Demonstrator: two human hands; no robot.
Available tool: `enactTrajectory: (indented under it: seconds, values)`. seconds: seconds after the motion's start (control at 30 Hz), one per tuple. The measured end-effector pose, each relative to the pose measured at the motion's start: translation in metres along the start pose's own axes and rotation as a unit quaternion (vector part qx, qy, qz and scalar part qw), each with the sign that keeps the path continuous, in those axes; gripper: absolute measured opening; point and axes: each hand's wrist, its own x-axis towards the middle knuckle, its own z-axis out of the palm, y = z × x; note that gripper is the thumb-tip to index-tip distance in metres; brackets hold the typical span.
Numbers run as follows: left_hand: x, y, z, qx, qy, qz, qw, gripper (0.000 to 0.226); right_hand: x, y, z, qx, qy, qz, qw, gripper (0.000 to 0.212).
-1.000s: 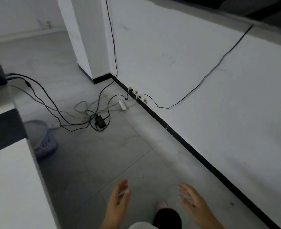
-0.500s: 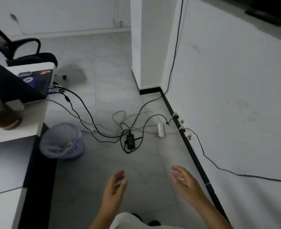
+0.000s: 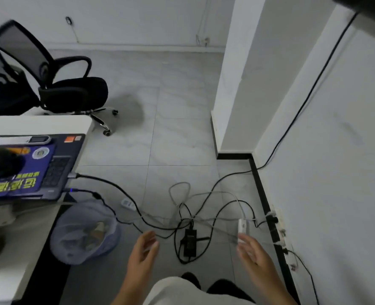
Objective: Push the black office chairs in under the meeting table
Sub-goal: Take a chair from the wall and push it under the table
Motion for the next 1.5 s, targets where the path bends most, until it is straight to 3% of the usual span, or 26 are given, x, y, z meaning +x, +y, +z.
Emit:
enactTrajectory:
  seconds: [0.13, 0.4, 0.5, 0.57, 0.6, 0.67, 0.77, 1.03, 1.1, 1.37, 1.5]
  values:
    - [0.084, 0.035, 0.02, 0.011, -0.005, 0.029, 1.0, 0.027, 0.083, -0.05, -0.009, -0.005, -0.005, -0.015, 1.0, 0.028]
    - [0.246, 0.048, 0.066, -0.008, 0.085, -0.037, 0.996, 0.029, 0.269, -0.108, -0.017, -0.009, -0.001, 0.031, 0.999, 0.016]
    - [0.336, 0.085, 0.083, -0.016, 0.116, -0.026, 0.993, 0.028, 0.367, -0.163, -0.023, -0.022, -0.031, 0.015, 0.999, 0.023]
    - [0.395, 0.123, 0.09, -0.021, 0.145, -0.006, 0.989, 0.029, 0.434, -0.21, -0.026, -0.061, -0.048, -0.024, 0.997, 0.048]
    - [0.424, 0.144, 0.092, -0.024, 0.157, 0.004, 0.987, 0.03, 0.467, -0.235, -0.027, -0.076, -0.057, -0.045, 0.994, 0.049]
    - [0.471, 0.174, 0.095, -0.033, 0.161, 0.019, 0.986, 0.026, 0.529, -0.276, -0.024, -0.092, -0.085, -0.075, 0.989, 0.028]
    - [0.525, 0.202, 0.093, -0.034, 0.184, 0.028, 0.982, 0.024, 0.6, -0.32, -0.01, -0.107, -0.134, -0.092, 0.981, 0.026]
    - [0.659, 0.235, 0.048, -0.071, 0.308, -0.043, 0.948, 0.028, 0.731, -0.389, 0.074, -0.123, -0.147, -0.081, 0.978, 0.036]
    - [0.709, 0.247, 0.02, -0.08, 0.327, -0.048, 0.94, 0.024, 0.77, -0.419, 0.101, -0.112, -0.144, -0.082, 0.98, 0.025]
    - [0.902, 0.351, -0.077, -0.078, 0.265, -0.001, 0.961, 0.021, 0.926, -0.572, 0.211, -0.149, -0.213, -0.137, 0.956, 0.022]
    - [0.99, 0.369, -0.106, -0.072, 0.268, -0.017, 0.961, 0.021, 0.993, -0.617, 0.251, -0.126, -0.225, -0.113, 0.96, 0.027]
